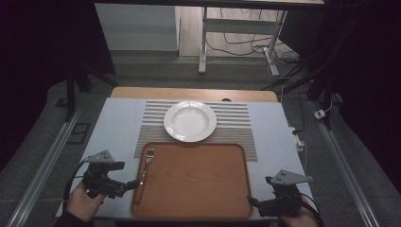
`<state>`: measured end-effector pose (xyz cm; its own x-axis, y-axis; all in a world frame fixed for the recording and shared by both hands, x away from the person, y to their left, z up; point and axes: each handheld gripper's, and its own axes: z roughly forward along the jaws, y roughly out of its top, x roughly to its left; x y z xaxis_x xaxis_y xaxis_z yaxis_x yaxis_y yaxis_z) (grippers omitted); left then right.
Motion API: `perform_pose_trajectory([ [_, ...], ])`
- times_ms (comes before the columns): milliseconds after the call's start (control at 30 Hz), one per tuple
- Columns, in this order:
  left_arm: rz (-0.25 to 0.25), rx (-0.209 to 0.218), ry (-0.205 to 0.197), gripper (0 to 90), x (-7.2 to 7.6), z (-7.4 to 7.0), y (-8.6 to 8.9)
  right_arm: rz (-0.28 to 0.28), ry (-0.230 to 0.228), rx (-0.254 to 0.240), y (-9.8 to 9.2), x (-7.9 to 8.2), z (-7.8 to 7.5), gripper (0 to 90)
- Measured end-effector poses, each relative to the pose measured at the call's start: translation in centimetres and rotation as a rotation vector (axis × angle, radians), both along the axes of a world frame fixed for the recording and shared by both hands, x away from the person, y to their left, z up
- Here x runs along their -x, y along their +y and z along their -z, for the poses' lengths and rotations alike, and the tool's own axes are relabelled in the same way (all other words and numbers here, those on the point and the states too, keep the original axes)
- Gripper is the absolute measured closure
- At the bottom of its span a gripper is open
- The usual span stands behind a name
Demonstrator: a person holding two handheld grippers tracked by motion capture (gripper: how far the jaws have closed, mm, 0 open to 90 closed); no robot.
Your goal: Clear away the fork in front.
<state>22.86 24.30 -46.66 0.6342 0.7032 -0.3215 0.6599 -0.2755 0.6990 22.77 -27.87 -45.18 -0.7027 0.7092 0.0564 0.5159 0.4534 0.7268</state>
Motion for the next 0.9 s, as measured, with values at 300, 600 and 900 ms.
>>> perform_pose_trajectory([
  [300, -0.035, 0.022, 0.0, 0.0, 1.9, 0.5, 1.9, -0.003, 0.004, 0.006, 0.0, -0.1, 0.0, 4.6],
  [600, -0.079, 0.024, 0.011, 0.0, 3.6, 1.2, 3.8, -0.001, 0.006, 0.007, 0.1, -0.1, 0.0, 4.6],
  [900, -0.133, -0.022, 0.044, 0.0, 5.0, 1.6, 4.8, -0.001, 0.007, 0.011, 0.1, -0.1, 0.0, 4.6],
])
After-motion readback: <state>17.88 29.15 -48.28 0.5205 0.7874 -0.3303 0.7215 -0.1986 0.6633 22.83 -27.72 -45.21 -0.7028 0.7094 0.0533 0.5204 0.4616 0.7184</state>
